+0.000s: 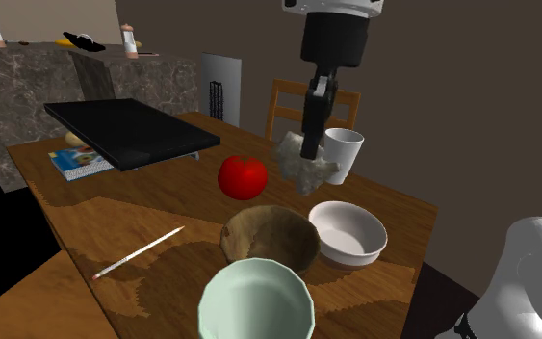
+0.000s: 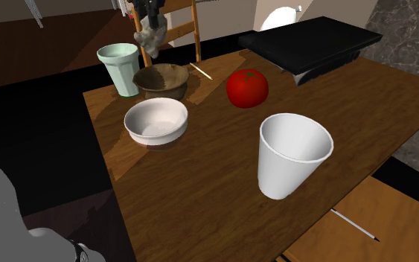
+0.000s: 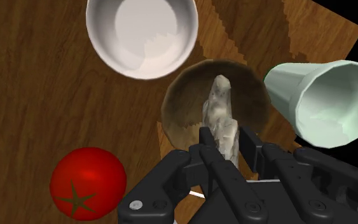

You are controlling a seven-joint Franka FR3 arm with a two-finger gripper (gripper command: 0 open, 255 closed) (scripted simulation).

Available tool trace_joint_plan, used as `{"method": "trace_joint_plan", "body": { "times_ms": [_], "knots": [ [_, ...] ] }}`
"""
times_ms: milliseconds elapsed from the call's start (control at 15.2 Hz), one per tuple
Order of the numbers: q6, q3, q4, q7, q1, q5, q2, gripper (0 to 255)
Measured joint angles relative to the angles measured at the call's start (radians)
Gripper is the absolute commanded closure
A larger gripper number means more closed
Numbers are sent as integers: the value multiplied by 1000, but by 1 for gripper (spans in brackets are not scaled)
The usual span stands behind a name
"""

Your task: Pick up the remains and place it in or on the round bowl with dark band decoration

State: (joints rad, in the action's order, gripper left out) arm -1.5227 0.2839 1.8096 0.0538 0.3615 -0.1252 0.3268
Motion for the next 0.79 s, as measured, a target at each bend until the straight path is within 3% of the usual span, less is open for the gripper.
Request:
{"method": "trace_joint_plan", "body": {
  "times_ms": [198,792],
  "knots": [
    [-23,39,-23,52,13,2,-42,255],
    [-142,47,118,49,19,-8,-19,255]
  ]
}}
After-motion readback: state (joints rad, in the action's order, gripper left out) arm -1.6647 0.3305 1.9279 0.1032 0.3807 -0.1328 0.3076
